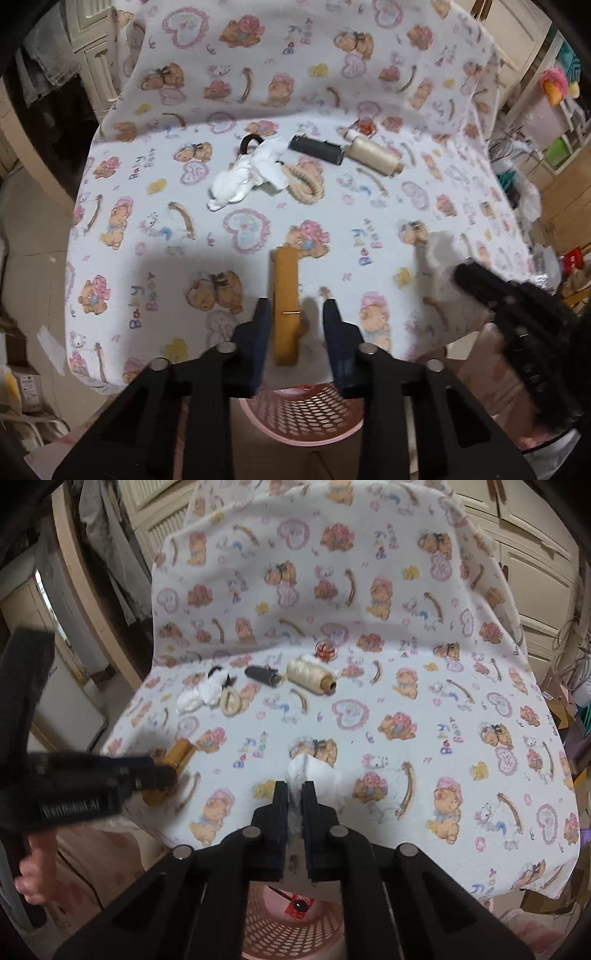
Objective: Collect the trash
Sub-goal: 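Carry the wooden strip and tissue over the pink basket and open both tools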
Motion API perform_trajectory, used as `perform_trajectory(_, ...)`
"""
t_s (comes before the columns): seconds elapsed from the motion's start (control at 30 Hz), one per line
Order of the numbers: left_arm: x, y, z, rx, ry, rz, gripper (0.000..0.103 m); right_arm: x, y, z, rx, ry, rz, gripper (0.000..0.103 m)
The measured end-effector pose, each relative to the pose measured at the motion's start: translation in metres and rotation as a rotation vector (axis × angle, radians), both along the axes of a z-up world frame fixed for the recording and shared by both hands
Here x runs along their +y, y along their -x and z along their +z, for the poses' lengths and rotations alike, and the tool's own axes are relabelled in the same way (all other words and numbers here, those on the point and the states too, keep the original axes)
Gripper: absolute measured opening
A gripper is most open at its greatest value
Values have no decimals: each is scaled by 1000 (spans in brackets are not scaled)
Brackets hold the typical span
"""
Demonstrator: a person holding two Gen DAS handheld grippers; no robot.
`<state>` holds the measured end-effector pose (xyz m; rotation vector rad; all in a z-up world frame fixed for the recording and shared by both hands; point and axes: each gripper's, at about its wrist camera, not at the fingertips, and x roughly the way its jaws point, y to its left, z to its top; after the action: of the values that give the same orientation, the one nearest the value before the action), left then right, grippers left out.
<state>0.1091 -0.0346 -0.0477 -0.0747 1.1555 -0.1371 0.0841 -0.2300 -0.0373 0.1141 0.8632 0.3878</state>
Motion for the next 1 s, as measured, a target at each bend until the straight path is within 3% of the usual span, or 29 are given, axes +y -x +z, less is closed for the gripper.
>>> perform_trajectory(0.1,3,-4,-6,7,-17,25,14,-5,1,3,-11,1,-19,6)
perform_trajectory(0.23,7,-4,-1,1,10,30,13,-10,3,9,-19,-9,-27,6)
perform_trajectory(0.47,11,22,43,-88,29,47,13,-8,26,41,-89,-34,-2,6)
perform_trajectory(0.73,8,75,85,-185,53,38,13,4,88,93,-178,-125,23,6)
perform_trajectory(1.0,9,101,61,-169,68,54,13,11,119,75,-133,-120,7,7)
